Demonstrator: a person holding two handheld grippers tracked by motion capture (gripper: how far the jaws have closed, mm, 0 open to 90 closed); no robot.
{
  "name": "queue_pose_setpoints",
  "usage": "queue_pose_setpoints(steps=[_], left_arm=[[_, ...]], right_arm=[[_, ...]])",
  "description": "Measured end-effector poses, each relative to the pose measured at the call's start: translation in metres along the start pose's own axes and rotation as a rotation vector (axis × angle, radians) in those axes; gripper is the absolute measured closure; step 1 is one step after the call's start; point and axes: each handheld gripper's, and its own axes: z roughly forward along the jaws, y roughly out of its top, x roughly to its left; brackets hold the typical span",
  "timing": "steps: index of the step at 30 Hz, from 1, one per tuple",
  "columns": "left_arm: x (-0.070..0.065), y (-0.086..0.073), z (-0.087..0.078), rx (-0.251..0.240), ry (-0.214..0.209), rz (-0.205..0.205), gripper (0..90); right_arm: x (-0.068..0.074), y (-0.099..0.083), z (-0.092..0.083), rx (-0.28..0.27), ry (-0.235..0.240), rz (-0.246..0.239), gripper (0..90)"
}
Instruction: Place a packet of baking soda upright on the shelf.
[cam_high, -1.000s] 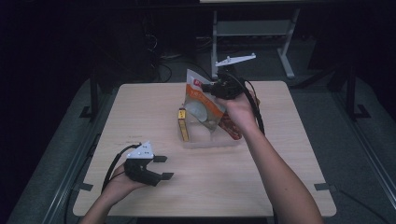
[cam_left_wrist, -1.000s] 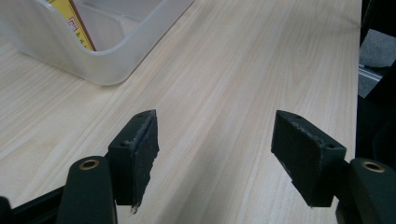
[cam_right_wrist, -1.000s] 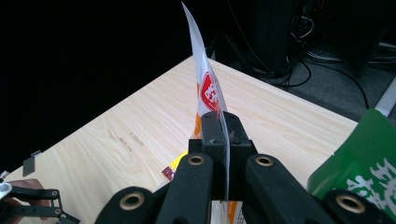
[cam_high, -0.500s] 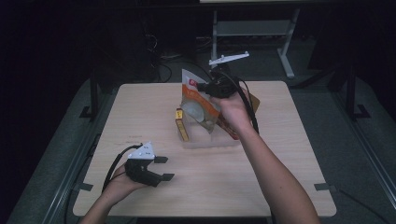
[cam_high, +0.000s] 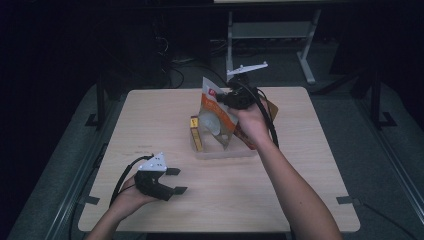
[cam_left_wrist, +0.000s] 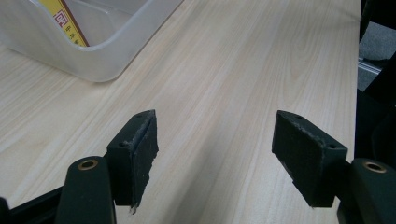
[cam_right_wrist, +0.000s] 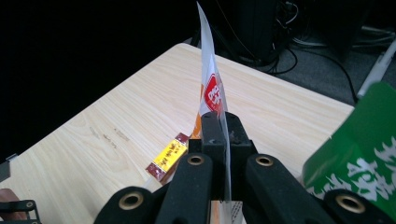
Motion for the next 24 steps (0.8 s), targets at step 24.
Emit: queue_pose_setpoints(steps=[24], left_arm=[[0.000,-0.001,0.002,0.016,-0.007,0.008,30.5]], right_arm=[[-0.018,-0.031,0.031,0.072,-0.022,0.029,89.3]])
